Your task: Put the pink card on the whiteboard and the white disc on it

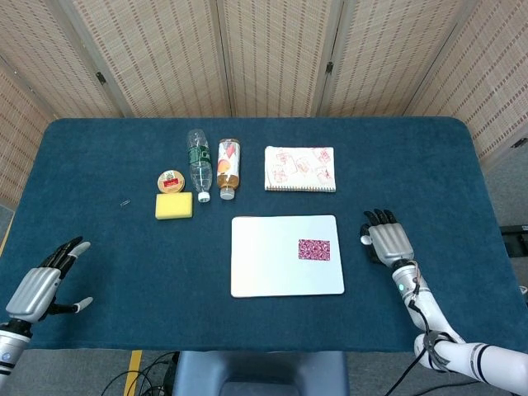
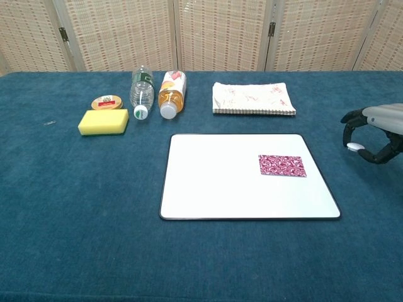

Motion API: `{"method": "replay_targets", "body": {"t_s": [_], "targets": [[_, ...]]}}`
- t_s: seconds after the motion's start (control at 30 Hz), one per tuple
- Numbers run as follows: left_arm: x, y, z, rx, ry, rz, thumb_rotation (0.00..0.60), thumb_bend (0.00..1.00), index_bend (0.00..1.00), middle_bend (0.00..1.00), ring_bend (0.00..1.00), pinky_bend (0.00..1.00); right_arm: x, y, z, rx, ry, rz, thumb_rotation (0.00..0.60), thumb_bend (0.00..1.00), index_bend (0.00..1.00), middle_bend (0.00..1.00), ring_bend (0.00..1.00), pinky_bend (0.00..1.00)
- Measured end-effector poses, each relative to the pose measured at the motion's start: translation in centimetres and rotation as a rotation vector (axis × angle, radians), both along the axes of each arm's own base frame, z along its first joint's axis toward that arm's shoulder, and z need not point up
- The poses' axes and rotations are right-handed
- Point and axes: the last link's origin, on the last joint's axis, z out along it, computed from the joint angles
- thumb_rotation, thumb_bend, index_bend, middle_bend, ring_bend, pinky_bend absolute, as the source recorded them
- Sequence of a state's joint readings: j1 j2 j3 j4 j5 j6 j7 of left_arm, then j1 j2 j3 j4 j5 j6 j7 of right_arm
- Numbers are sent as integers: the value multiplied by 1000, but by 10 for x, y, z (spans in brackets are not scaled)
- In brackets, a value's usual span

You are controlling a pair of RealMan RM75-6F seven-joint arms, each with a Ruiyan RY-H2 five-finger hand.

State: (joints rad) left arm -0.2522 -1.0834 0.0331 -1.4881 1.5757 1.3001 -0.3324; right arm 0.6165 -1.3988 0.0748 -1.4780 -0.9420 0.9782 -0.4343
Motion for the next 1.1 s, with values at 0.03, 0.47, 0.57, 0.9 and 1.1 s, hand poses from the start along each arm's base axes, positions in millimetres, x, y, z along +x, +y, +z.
{"method": "replay_targets", "body": {"t_s": [0.03,0.47,0.57,0.9,1.1], "targets": [[0,0,0,0,-2,-2,600,218,25,0,20,196,7,2,1,0,-11,15,600,462,425,98,0,0],[2,-7,15,26,-64,-26,600,218,25,0,20,196,72,7,-37,67,-12,163,600,449,426,98,0,0],[1,-9,20,34,-85,-30,600,219,26,0,20,196,80,9,-48,80,-2,173,600,447,425,98,0,0],[-2,-13,28,35,-109,-42,600,218,27,0,20,196,84,7,-63,80,34,161,600,446,425,98,0,0],[-3,-12,27,35,-100,-35,600,219,29,0,20,196,81,5,-65,92,46,152,600,335,362,84,0,0]]}}
